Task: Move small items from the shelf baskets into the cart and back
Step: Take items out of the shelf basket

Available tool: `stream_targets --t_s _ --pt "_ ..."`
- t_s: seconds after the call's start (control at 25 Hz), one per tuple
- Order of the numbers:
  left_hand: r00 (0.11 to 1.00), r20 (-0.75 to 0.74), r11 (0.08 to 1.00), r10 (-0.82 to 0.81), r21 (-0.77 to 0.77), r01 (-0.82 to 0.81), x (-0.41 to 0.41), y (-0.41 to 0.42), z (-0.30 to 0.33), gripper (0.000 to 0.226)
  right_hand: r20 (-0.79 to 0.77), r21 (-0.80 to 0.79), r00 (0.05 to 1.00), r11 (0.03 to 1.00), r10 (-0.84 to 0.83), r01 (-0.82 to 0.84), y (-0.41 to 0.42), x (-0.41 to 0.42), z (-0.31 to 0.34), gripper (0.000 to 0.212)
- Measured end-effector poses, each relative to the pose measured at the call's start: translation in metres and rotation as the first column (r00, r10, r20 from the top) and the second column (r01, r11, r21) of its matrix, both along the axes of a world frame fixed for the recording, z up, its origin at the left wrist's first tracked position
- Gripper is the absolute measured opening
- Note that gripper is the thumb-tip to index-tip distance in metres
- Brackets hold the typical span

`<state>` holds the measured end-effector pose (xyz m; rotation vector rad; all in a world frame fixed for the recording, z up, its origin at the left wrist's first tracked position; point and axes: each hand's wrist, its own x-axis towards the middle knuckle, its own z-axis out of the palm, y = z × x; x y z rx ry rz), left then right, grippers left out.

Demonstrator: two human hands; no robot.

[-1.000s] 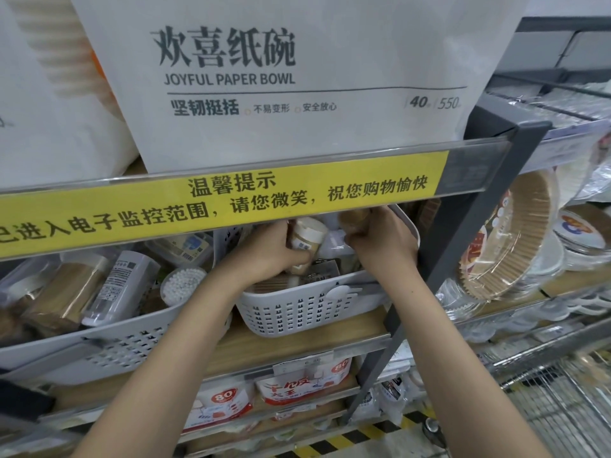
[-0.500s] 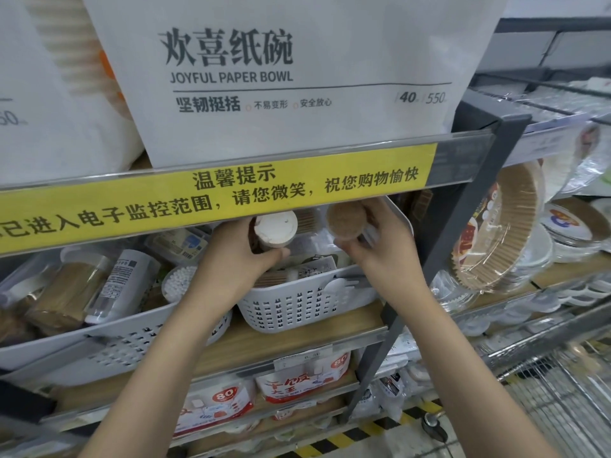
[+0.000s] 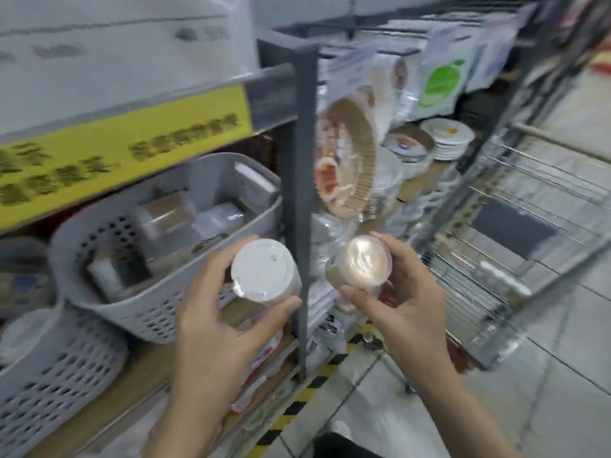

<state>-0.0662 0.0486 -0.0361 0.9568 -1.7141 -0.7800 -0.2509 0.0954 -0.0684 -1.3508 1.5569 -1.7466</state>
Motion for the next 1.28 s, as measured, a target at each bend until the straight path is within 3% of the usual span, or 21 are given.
stream_targets --t_s 0.2,0.56,0.88,1.28 --pt "0.977 0.006 0.953 -0.214 0.219 0.208 -0.072 0.010 -0.041 0.053 0.186 0.141 0.938 0.953 -0.292 0.269 0.051 -0.046 -0.028 0.053" --pt "0.896 -0.011 0.796 -0.443 0.455 0.399 -0.221 0.010 -0.084 0.044 0.285 0.330 0.776 0.818 -0.562 0.472 0.115 -0.179 -0.089 0.045" --pt "0.838 0.003 0.666 -0.546 0.608 0.432 -0.353 -0.004 -0.135 0.047 0.340 0.435 0.613 0.697 -0.713 0.570 0.141 -0.290 -0.137 0.050" --pt "0.748 0.062 0.515 -0.661 0.762 0.392 -0.517 -0.098 -0.223 0.051 0.353 0.581 0.439 0.561 -0.826 0.589 0.048 -0.409 -0.187 0.048"
